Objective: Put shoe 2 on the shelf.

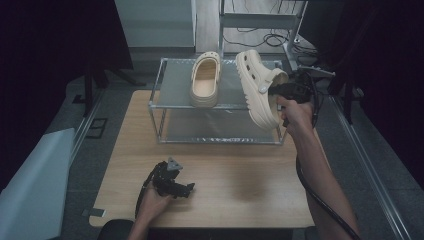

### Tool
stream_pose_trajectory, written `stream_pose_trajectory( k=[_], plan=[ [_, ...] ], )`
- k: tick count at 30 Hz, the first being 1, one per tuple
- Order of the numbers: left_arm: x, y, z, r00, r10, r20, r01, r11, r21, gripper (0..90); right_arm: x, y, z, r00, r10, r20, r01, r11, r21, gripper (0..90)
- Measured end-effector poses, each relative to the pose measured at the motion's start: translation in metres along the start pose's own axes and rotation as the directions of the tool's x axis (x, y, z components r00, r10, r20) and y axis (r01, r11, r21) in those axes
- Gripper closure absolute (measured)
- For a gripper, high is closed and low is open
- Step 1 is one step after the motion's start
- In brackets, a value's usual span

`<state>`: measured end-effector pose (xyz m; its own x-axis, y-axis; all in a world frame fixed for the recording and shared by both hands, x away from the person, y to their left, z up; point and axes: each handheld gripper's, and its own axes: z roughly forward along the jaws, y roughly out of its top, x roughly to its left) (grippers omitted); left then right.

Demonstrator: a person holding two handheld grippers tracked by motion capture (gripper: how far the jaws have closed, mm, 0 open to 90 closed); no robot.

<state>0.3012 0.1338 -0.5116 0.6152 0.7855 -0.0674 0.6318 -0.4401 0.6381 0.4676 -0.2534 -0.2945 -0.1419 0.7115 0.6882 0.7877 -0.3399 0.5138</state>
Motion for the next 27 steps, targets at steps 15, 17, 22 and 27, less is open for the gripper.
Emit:
stream_pose_trajectory(
  k=[15, 17, 22, 27],
  plan=[
    [0.001, 0.0, -0.002, 1.0, -0.005, 0.008, 0.005, 0.9999, -0.013, 0.0, 0.016, 0.027, 0.043, 0.986, 0.05, 0.159, -0.04, 0.997, -0.067, 82.5],
    [0.001, 0.001, -0.002, 1.0, -0.001, 0.009, 0.001, 0.9999, -0.012, 0.0, 0.014, 0.029, 0.048, 0.9827, 0.064, 0.174, -0.052, 0.996, -0.072, 82.4],
    [0.0, 0.001, -0.002, 0.9999, -0.004, 0.013, 0.004, 0.9999, -0.014, 0.0, 0.013, 0.036, 0.065, 0.9703, 0.087, 0.226, -0.068, 0.993, -0.092, 82.2],
    [0.001, 0.001, -0.002, 0.9999, 0.0, 0.015, 0.0, 0.9998, -0.02, 0.0, 0.018, 0.036, 0.076, 0.9566, 0.069, 0.283, -0.04, 0.994, -0.106, 81.4]
  ],
)
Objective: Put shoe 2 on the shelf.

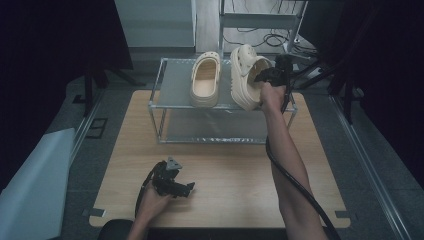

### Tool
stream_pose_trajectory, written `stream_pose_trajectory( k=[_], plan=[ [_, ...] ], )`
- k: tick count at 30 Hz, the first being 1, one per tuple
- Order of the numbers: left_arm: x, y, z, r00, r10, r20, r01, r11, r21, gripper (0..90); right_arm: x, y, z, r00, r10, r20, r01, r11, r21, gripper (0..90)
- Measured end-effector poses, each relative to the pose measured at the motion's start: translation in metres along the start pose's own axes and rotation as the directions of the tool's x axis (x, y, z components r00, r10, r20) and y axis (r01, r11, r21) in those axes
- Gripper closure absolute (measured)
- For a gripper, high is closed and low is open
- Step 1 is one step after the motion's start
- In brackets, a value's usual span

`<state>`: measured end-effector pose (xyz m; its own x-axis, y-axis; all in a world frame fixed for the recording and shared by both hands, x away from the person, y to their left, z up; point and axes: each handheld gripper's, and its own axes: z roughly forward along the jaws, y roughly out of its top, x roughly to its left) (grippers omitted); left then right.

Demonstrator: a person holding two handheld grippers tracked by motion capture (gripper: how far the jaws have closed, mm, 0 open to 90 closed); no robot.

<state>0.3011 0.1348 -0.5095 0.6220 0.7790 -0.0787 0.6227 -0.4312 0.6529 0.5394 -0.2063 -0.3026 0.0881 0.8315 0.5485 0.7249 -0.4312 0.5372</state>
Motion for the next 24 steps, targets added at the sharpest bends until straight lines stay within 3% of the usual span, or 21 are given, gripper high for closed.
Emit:
stream_pose_trajectory(
  k=[4, 8, 16, 19, 24],
  plan=[
    [-0.002, 0.001, 0.0, 0.9999, 0.01, 0.009, -0.01, 0.9999, -0.006, 0.0, 0.006, -0.002, 0.004, 0.9998, -0.001, 0.018, 0.002, 1.0, -0.027, 79.5],
    [-0.004, 0.001, 0.001, 0.9997, 0.02, 0.011, -0.02, 0.9998, 0.001, 0.0, 0.012, -0.002, 0.007, 0.9999, 0.009, 0.014, -0.008, 0.999, -0.038, 70.5],
    [-0.003, 0.001, -0.001, 0.9997, 0.019, 0.013, -0.019, 0.9998, -0.005, 0.0, 0.027, -0.004, 0.014, 0.9992, -0.008, 0.04, 0.01, 0.998, -0.058, 61.1],
    [-0.003, 0.001, -0.001, 0.9997, 0.022, 0.014, -0.022, 0.9997, -0.006, 0.0, 0.027, -0.004, 0.018, 0.9998, -0.013, 0.017, 0.014, 0.999, -0.032, 47.8],
    [-0.003, 0.001, 0.0, 0.9996, 0.022, 0.016, -0.022, 0.9997, -0.006, 0.0, 0.032, -0.008, 0.024, 0.9969, -0.075, 0.023, 0.076, 0.996, -0.035, 42.4]
  ],
)
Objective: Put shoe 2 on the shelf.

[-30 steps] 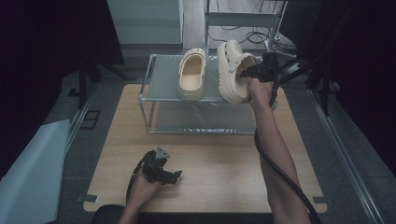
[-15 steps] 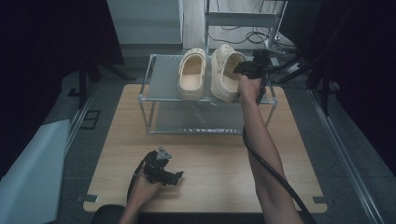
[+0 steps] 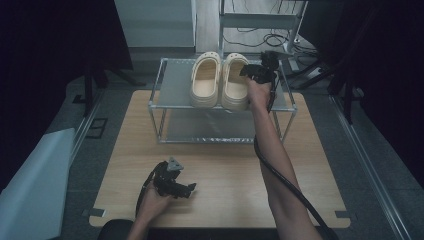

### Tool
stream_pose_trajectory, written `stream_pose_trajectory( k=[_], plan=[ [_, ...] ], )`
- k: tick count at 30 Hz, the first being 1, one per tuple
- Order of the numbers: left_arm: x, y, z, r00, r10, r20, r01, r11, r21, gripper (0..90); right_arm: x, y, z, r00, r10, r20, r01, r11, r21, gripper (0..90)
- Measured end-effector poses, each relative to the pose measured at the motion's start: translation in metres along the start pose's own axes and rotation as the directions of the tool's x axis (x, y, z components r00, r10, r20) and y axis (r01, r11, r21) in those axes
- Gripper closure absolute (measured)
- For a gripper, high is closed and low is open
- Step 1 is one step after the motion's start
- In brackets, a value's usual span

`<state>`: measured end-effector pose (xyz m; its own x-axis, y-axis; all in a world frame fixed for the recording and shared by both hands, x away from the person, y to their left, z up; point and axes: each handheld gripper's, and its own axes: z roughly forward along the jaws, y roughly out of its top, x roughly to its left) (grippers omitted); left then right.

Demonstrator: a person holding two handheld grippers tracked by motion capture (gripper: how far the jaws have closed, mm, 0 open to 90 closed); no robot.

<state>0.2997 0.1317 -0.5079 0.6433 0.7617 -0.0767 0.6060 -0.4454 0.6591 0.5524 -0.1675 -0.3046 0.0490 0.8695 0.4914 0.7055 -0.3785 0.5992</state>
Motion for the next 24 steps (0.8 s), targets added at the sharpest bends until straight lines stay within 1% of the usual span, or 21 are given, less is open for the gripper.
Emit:
stream_pose_trajectory(
  k=[1, 2, 3, 4, 5, 6, 9, 10, 12, 13, 15, 17, 20, 22, 24],
  plan=[
    [0.0, 0.0, 0.0, 1.0, 0.0, -0.001, 0.0, 1.0, 0.0, 0.0, 0.001, 0.0, 0.0, 0.9999, -0.013, 0.005, 0.013, 1.0, 0.002, 40.8],
    [0.0, 0.0, 0.0, 1.0, -0.002, 0.0, 0.002, 1.0, 0.0, 0.0, 0.002, 0.0, 0.001, 0.9998, -0.018, -0.008, 0.018, 1.0, 0.001, 36.2],
    [0.0, 0.0, 0.001, 1.0, -0.002, 0.002, 0.002, 1.0, -0.001, 0.0, 0.001, 0.0, 0.0, 0.9993, -0.007, -0.038, 0.006, 1.0, -0.005, 35.0],
    [0.0, 0.0, 0.001, 1.0, -0.002, 0.002, 0.002, 1.0, -0.001, 0.0, 0.001, 0.0, 0.0, 0.9993, -0.007, -0.038, 0.006, 1.0, -0.005, 35.0],
    [0.0, 0.0, 0.001, 1.0, 0.0, 0.001, 0.0, 1.0, 0.001, 0.0, 0.0, 0.0, -0.001, 0.9983, 0.014, -0.056, -0.014, 1.0, -0.001, 34.6],
    [-0.001, 0.0, 0.001, 1.0, 0.002, 0.0, -0.002, 1.0, 0.002, 0.0, 0.001, 0.0, 0.0, 0.9976, 0.014, -0.067, -0.014, 1.0, 0.007, 32.9],
    [-0.001, 0.0, 0.001, 1.0, 0.004, 0.001, -0.004, 1.0, 0.0, 0.0, -0.001, 0.002, -0.005, 0.9916, 0.021, -0.127, -0.023, 1.0, -0.016, 32.1],
    [-0.001, 0.001, 0.001, 1.0, 0.004, 0.001, -0.004, 1.0, 0.001, 0.0, -0.002, 0.003, -0.006, 0.9876, 0.027, -0.155, -0.031, 0.999, -0.021, 32.0],
    [-0.001, 0.001, 0.001, 1.0, 0.002, 0.002, -0.002, 1.0, 0.0, 0.0, -0.004, 0.004, -0.011, 0.9815, 0.004, -0.191, -0.007, 1.0, -0.017, 30.2],
    [-0.001, 0.001, 0.001, 1.0, 0.002, 0.002, -0.002, 1.0, 0.0, 0.0, -0.004, 0.004, -0.012, 0.9798, -0.018, -0.199, 0.015, 1.0, -0.016, 29.1],
    [-0.001, 0.001, 0.001, 1.0, 0.004, 0.002, -0.004, 1.0, -0.001, 0.0, -0.004, 0.003, -0.015, 0.9766, -0.057, -0.207, 0.058, 0.998, -0.001, 27.5],
    [-0.001, 0.001, 0.001, 1.0, 0.004, 0.002, -0.004, 1.0, -0.004, 0.0, -0.007, 0.002, -0.017, 0.9724, -0.099, -0.211, 0.102, 0.995, 0.005, 27.5],
    [-0.001, 0.001, 0.0, 1.0, 0.0, 0.004, 0.0, 1.0, -0.005, 0.0, -0.011, 0.001, -0.021, 0.9657, -0.141, -0.218, 0.147, 0.989, 0.01, 27.0],
    [-0.001, 0.001, 0.001, 1.0, -0.001, 0.005, 0.001, 1.0, -0.005, 0.0, -0.014, 0.001, -0.023, 0.9613, -0.147, -0.233, 0.153, 0.988, 0.01, 26.7],
    [-0.001, 0.001, 0.001, 1.0, -0.002, 0.005, 0.002, 1.0, -0.003, 0.0, -0.016, 0.002, -0.025, 0.9563, -0.143, -0.255, 0.15, 0.989, 0.007, 26.4]
  ],
)
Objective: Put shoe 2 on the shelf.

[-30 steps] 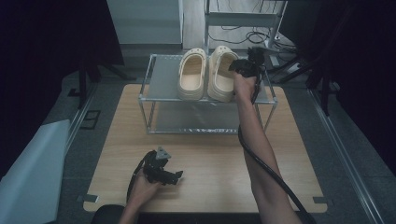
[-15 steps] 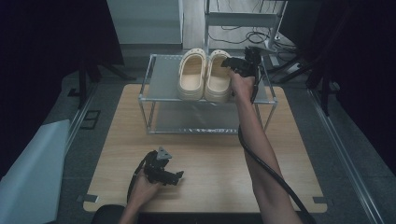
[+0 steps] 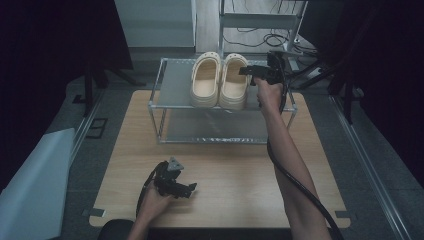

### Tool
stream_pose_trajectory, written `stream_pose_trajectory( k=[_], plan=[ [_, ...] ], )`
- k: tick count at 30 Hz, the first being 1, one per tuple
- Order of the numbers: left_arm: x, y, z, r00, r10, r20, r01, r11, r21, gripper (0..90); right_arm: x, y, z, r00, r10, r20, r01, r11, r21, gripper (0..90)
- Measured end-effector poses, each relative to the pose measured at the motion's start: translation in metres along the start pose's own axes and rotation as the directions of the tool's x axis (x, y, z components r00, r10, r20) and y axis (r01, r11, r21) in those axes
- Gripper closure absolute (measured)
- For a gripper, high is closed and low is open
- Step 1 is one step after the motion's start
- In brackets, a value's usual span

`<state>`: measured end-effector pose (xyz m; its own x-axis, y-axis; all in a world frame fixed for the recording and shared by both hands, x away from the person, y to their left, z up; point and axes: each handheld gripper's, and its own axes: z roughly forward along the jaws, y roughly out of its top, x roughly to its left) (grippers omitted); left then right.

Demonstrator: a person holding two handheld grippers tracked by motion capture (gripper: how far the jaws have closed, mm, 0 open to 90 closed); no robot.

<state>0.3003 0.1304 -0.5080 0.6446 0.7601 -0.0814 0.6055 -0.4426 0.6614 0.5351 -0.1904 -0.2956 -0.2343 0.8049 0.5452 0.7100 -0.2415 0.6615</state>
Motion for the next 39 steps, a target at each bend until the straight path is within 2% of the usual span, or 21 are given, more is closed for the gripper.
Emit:
stream_pose_trajectory(
  k=[17, 22, 32, 39],
  plan=[
    [0.0, 0.0, 0.0, 1.0, -0.003, -0.002, 0.003, 1.0, -0.001, 0.0, -0.008, -0.007, -0.016, 0.9953, -0.057, -0.078, 0.059, 0.998, 0.017, 19.4],
    [-0.001, -0.001, 0.001, 1.0, -0.005, -0.003, 0.005, 1.0, 0.0, 0.0, -0.011, -0.012, -0.021, 0.9909, -0.084, -0.105, 0.088, 0.995, 0.036, 14.7],
    [-0.001, -0.001, 0.0, 1.0, -0.002, -0.007, 0.002, 1.0, 0.004, 0.0, -0.017, -0.024, -0.031, 0.9828, -0.127, -0.134, 0.134, 0.99, 0.039, 12.7],
    [0.0, -0.001, 0.0, 1.0, 0.003, -0.007, -0.003, 1.0, 0.006, 0.0, -0.022, -0.037, -0.039, 0.9728, -0.167, -0.16, 0.179, 0.982, 0.064, 11.1]
  ],
)
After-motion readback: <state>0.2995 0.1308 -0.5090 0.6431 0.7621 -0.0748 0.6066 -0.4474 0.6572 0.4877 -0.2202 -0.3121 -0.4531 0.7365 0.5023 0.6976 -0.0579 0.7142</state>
